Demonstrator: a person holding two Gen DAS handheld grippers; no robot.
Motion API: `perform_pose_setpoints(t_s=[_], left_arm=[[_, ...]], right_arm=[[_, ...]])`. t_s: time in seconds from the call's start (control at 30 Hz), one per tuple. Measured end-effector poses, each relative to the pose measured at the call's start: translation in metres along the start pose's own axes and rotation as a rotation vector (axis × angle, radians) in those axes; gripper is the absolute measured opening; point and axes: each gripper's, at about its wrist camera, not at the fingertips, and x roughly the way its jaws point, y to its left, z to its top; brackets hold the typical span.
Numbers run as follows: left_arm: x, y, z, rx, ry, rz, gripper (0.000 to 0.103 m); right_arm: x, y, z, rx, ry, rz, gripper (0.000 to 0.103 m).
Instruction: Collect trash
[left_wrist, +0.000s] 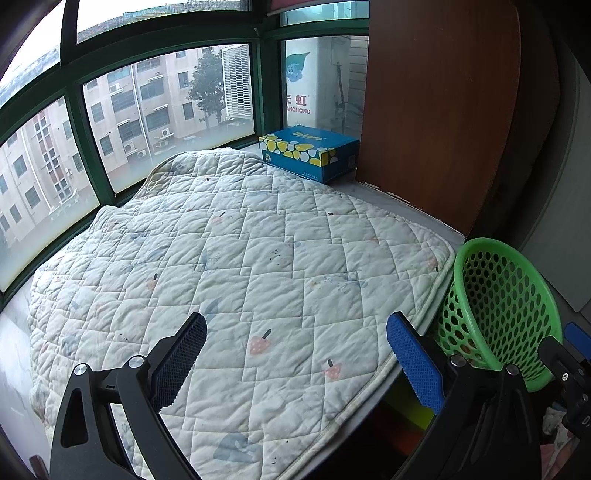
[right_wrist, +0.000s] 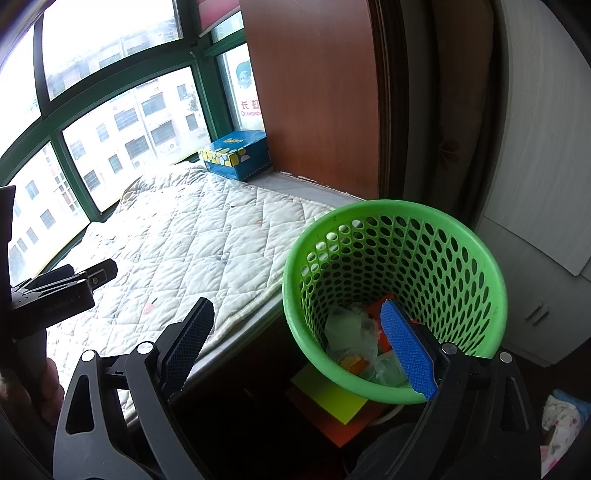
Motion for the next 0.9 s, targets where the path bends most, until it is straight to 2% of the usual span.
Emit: perform_pose_setpoints(t_s=[0.9], left_arm=[[-0.014,0.006,0.000,-0.021,-0.033,0.021,0.095]], right_arm=[[-0.005,0.006,0.001,-0.006,-0.022,0.027,0.091]])
